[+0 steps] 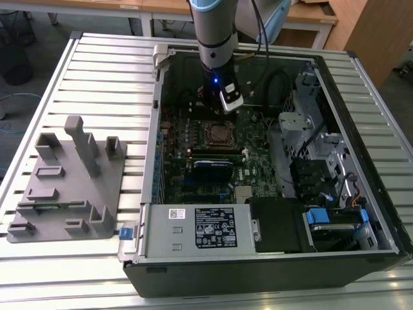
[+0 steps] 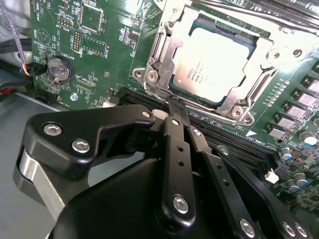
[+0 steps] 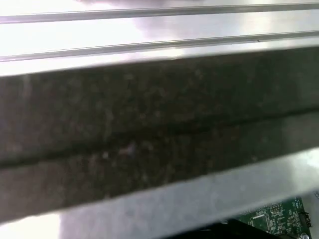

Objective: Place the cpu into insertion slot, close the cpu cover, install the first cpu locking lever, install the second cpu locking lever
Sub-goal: 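Install the first cpu locking lever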

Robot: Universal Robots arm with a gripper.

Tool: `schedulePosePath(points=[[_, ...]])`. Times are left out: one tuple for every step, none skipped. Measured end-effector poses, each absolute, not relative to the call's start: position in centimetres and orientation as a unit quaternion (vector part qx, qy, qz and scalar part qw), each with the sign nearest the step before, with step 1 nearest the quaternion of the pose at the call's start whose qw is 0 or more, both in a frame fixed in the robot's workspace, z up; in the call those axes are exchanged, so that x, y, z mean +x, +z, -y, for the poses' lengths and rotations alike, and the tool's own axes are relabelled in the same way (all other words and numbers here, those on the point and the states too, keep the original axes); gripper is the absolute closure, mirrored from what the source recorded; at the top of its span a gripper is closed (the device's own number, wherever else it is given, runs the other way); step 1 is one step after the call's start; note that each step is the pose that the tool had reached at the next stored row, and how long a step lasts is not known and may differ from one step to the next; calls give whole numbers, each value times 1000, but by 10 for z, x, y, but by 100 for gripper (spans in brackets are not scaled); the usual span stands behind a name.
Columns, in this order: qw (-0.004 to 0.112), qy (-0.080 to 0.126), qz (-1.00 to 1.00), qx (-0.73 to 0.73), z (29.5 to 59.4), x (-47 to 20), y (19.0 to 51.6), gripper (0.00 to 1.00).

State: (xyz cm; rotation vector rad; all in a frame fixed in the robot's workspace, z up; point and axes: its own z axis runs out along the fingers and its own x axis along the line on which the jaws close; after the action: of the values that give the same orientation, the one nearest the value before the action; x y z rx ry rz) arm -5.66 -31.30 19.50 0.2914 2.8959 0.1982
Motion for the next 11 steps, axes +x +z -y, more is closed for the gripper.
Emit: schedulePosePath(points=[[112, 68, -986, 99, 313, -57, 195, 89], [112, 68, -986, 99, 313, -57, 195, 89], [112, 68, -986, 99, 313, -57, 195, 89], [112, 68, -986, 99, 313, -56, 194, 89], [112, 68, -986, 99, 313, -56, 194, 89], [112, 68, -986, 99, 313, -56, 194, 89], [112, 68, -986, 99, 313, -56, 194, 89], [112, 68, -986, 99, 313, -56, 194, 89], [112, 68, -986, 99, 313, -55, 194, 89], [112, 68, -986, 99, 313, -55, 193, 89], [112, 68, -986, 99, 313, -54, 193, 89]])
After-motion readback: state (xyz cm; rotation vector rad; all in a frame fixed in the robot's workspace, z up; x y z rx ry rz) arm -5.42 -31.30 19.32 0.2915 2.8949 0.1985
